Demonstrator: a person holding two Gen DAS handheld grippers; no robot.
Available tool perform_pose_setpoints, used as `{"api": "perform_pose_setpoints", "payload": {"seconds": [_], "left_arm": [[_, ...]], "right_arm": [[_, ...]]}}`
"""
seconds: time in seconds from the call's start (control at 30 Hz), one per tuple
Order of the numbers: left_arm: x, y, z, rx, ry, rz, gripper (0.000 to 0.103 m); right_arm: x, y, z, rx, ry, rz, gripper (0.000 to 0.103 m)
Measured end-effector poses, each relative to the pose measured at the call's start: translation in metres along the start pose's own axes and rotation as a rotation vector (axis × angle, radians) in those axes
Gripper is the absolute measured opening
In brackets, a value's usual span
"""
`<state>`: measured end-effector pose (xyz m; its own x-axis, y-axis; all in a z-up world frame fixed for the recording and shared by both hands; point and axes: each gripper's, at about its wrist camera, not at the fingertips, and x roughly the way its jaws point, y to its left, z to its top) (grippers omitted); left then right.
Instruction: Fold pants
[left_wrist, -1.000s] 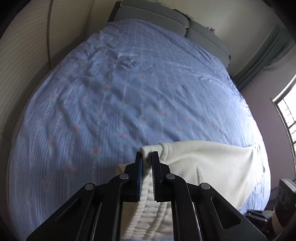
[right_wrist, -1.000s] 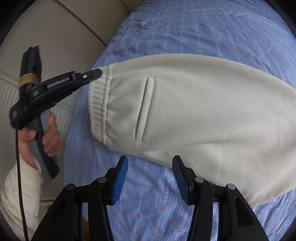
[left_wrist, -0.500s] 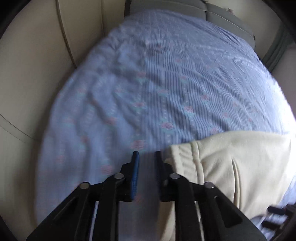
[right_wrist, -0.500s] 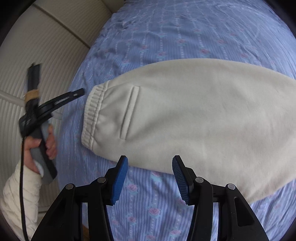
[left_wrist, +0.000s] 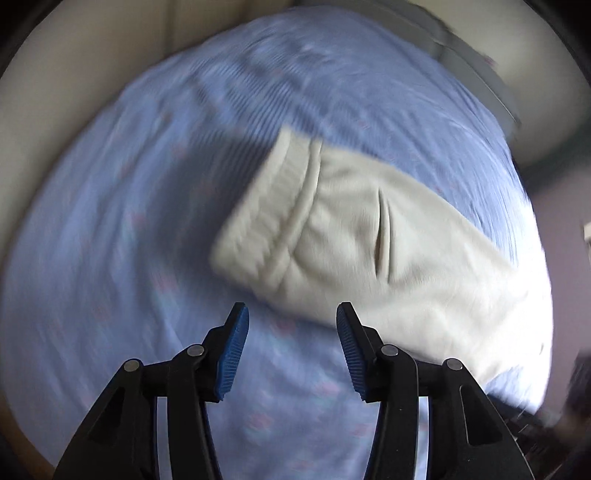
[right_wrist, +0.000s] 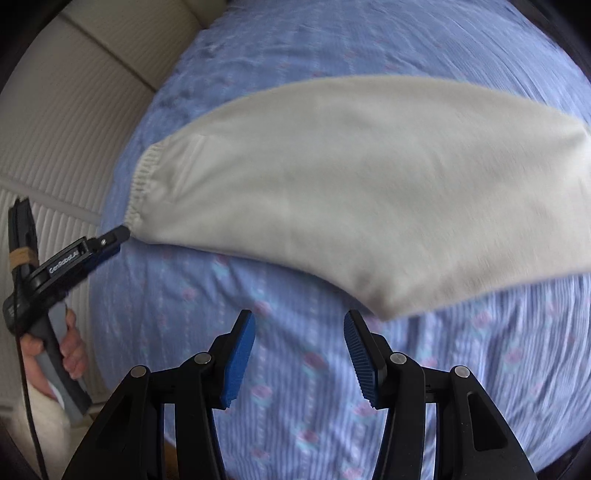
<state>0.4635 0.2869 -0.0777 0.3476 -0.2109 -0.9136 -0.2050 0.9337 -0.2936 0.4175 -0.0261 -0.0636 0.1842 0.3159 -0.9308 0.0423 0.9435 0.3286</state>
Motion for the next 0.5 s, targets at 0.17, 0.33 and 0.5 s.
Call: {"api": "perform_pose_setpoints", "payload": {"seconds": [0.17, 0.33, 0.5], "left_arm": [[0.013, -0.028, -0.039, -0.063, 0.074, -0.043, 0.056], [0.024, -0.06, -0.051, 0.108, 0.109, -0.007, 0.056], [0.024, -0.076, -0.047, 0.125, 0.102, -0.017, 0.057]], "right_arm": [[0.012, -0.027, -0.016, 0.034, 0.019, -0.018, 0.052], [0.026, -0.054, -0.014, 0.056, 0.029, -0.039, 0.052], [0.035, -0.059, 0.0, 0.055, 0.019, -0.009, 0.052]]}}
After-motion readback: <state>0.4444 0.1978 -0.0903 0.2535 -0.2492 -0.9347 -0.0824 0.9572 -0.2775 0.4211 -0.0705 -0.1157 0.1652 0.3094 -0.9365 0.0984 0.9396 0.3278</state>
